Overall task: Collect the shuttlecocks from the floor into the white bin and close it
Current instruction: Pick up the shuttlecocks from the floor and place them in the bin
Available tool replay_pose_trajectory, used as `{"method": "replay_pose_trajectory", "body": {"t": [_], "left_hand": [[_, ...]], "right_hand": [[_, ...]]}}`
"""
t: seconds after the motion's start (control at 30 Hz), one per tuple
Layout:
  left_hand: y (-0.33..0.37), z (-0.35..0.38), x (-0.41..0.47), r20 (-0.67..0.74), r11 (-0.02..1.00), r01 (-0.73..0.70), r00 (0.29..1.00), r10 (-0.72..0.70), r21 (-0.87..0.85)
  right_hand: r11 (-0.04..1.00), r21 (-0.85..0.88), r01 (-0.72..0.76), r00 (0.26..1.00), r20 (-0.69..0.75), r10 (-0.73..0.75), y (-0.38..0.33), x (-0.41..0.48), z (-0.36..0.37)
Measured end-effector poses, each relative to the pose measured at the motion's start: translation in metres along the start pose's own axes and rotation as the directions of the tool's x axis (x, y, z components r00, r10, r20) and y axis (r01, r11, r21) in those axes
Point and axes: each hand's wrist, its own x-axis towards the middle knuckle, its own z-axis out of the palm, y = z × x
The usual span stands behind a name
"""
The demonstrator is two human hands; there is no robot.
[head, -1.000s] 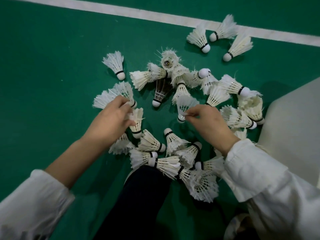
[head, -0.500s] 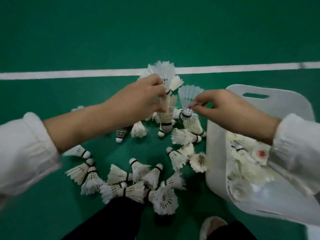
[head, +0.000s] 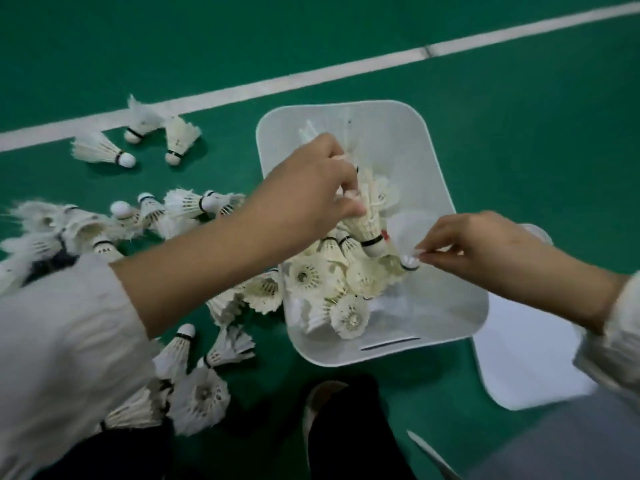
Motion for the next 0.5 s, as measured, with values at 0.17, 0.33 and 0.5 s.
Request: {"method": "replay_pose_trajectory", "body": {"t": [0.17, 0.33, 0.5], "left_hand": [[-0.006, 0.041, -0.002, 0.069, 0.996, 0.089, 0.994, -0.087, -0.016], [-0.014, 0.054, -0.007, 0.073, 0.992, 0.125, 0.990, -0.123, -0.015], [-0.017, 0.058, -0.014, 0.091, 0.992, 0.122, 0.988, -0.122, 0.002]], "right_hand": [[0.990, -0.139, -0.011, 0.966, 0.253, 0.047, 0.012, 0.008, 0.048], [0.986, -0.169, 0.018, 0.932, 0.360, 0.045, 0.022, 0.027, 0.087], [0.965, -0.242, 0.105, 0.872, 0.488, 0.028, 0.031, 0.038, 0.107]]}}
